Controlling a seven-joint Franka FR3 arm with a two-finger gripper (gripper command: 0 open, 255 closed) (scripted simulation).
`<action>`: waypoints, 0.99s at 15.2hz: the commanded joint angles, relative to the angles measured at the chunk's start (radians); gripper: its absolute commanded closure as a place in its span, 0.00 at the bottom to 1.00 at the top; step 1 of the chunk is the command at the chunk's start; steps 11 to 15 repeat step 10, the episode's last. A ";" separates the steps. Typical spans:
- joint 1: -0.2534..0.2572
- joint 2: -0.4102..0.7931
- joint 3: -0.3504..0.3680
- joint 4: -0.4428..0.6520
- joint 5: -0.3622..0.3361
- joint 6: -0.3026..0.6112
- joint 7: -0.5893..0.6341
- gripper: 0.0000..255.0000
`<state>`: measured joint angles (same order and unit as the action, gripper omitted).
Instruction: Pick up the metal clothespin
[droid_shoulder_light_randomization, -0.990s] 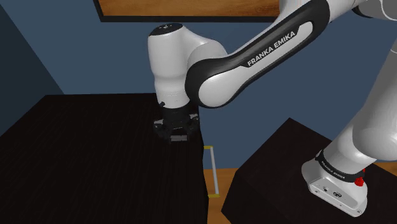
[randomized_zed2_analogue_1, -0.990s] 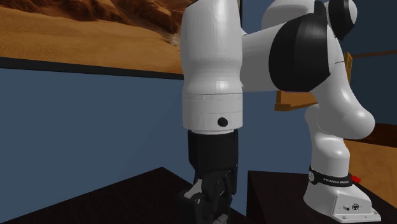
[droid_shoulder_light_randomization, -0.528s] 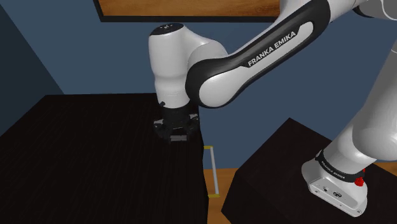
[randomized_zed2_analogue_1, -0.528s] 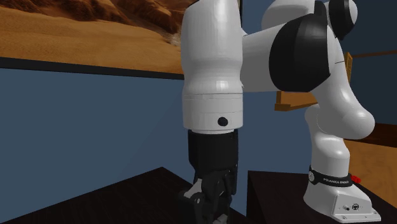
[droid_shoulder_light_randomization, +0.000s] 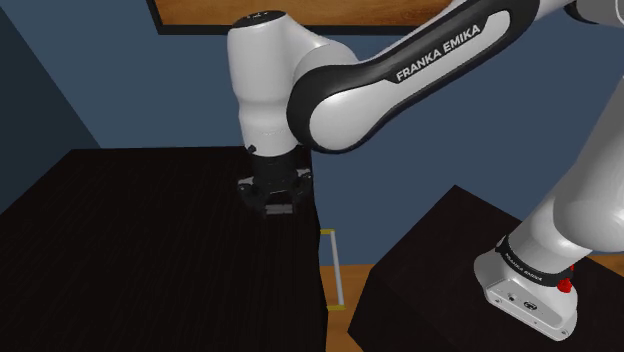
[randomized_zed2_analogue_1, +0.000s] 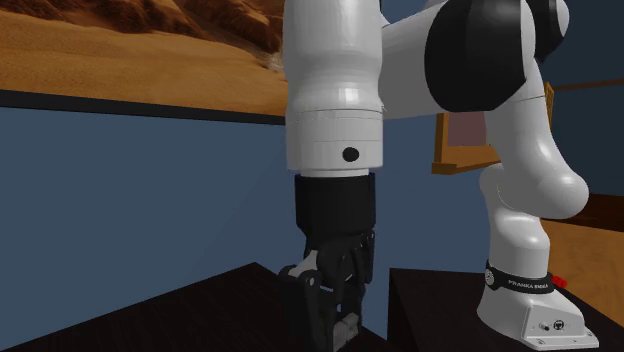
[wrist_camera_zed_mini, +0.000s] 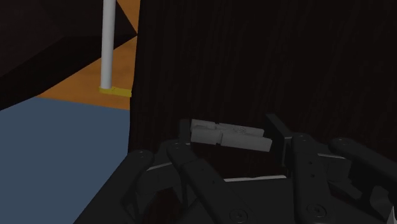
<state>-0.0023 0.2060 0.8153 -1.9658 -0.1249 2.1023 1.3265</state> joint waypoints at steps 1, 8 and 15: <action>-0.006 -0.016 0.004 0.011 0.014 -0.022 -0.010 1.00; -0.017 -0.057 0.013 0.069 0.051 -0.108 -0.032 1.00; -0.017 -0.057 0.013 0.070 0.051 -0.110 -0.032 1.00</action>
